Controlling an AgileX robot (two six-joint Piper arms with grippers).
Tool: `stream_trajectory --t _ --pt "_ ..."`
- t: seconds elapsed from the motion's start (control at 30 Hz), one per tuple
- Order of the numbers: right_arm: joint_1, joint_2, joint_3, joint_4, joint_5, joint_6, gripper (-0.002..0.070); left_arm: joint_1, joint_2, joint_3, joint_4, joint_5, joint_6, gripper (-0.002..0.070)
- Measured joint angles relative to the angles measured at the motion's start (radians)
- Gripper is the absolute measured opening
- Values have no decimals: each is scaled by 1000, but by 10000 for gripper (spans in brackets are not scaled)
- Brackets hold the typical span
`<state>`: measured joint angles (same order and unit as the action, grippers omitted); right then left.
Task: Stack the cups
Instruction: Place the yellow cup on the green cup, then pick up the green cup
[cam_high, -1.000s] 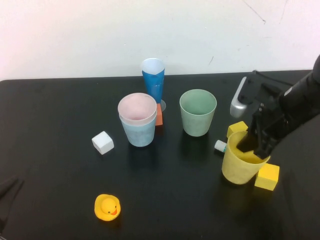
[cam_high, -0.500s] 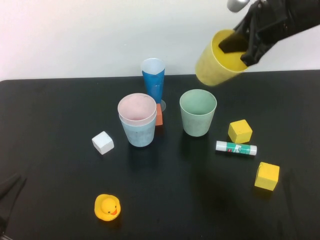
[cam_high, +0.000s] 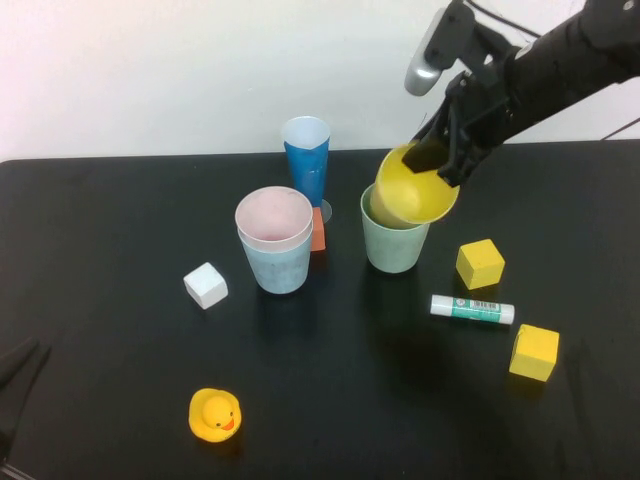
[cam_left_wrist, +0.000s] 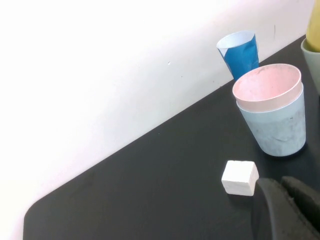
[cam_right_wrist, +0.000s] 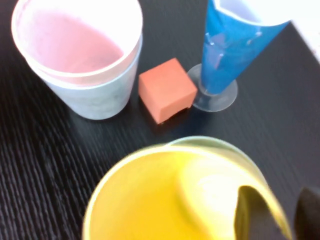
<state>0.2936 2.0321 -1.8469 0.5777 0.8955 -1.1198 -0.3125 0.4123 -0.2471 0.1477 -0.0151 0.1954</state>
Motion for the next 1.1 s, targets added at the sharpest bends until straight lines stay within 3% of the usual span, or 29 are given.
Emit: stream_trajectory --t 0.1,0.2,0.73,0.87,1.0,1.1 --pt "5 9 0 -1 2 7 263 0 0 0 0 0 0 -1" --pt "7 9 0 -1 -3 22 301 0 0 0 0 0 0 -1" --pt "7 116 -2 -2 -86 103 351 0 0 0 0 -6 0 -1" --pt "7 140 -2 21 -86 103 276 0 0 0 0 -6 0 -1" --pt "7 144 -4 34 -86 103 78 0 0 0 0 -6 -2 -1" --pt "7 144 -15 34 -80 103 39 0 0 0 0 -6 -2 -1"
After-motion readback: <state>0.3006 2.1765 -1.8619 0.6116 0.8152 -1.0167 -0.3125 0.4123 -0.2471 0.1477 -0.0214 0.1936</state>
